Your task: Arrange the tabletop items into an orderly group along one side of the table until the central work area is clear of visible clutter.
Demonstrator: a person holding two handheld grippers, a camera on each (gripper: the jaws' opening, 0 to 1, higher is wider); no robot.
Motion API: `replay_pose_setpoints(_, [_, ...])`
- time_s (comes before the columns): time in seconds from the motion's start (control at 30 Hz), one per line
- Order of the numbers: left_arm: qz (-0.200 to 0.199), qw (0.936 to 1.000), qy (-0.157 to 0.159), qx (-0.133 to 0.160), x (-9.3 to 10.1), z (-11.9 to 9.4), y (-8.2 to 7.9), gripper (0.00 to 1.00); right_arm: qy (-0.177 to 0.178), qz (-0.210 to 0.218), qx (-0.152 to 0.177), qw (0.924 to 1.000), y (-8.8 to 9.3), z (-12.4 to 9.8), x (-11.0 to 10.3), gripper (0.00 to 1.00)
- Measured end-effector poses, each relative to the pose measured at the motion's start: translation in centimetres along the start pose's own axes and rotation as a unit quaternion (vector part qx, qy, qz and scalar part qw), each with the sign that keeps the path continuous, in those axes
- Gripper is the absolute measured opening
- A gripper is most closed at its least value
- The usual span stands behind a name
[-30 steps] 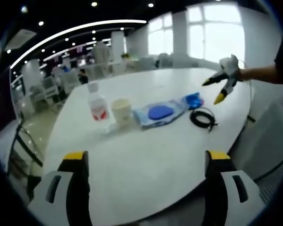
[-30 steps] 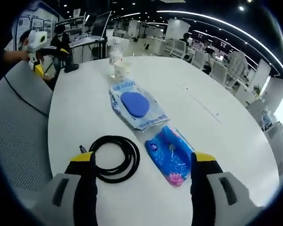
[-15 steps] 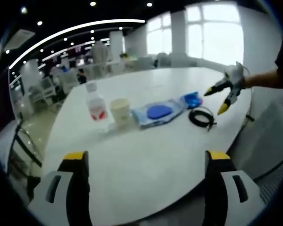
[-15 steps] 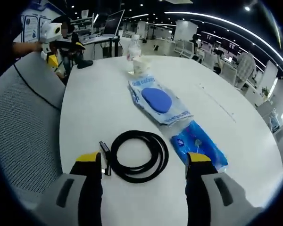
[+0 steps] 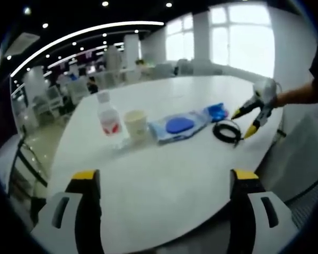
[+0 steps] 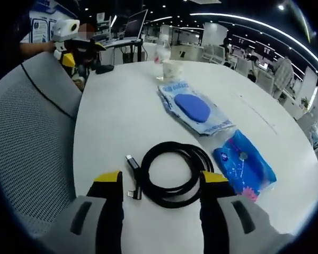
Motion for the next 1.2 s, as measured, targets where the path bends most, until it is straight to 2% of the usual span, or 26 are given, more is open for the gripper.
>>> replay_pose_setpoints(0.2, [0.001,1.0,0.0,-0.003,0.0,0.0,0.1,0.98,-0.016,-0.003,-0.006,0.9998,0.3,1.0,-0.9,0.49])
replay_pose_setpoints(0.77, [0.005,0.9999,-0.002,-0.011,0.0,0.1,0.2,0.96,-0.05,0.008,-0.011,0.9986,0.8,2.9,-1.8,0.26])
replay_pose_setpoints(0.83, [0.005,0.9999,-0.003,-0.01,0.0,0.1,0.2,0.96,-0.055,0.037,-0.01,0.9977,0.6,3.1,-1.6,0.24])
replay_pose_setpoints(0.9, [0.004,0.9999,-0.003,-0.01,0.0,0.1,0.2,0.96,-0.057,0.034,-0.011,0.9978,0.4,3.1,-1.5,0.2])
replay_pose_setpoints(1.0, [0.005,0.9999,-0.003,-0.01,0.0,0.1,0.2,0.96,-0.064,0.014,-0.019,0.9977,0.4,3.2,-1.6,0.18])
replay_pose_setpoints(1.2, [0.003,0.9999,-0.007,-0.008,-0.2,0.1,0.1,0.95,-0.07,0.002,-0.028,0.9971,0.3,3.4,-1.8,0.14])
Point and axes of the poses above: the point that each gripper's makers call its tool centre point, and the gripper's own axes: z roughly forward along the fingers, x roughly to its right, y roughly out of its underside, the point moved 7 cm from there along -z, roughly backward along the fingers, and after that the axes turned 1 degree about -z, right-handed, at the moved point
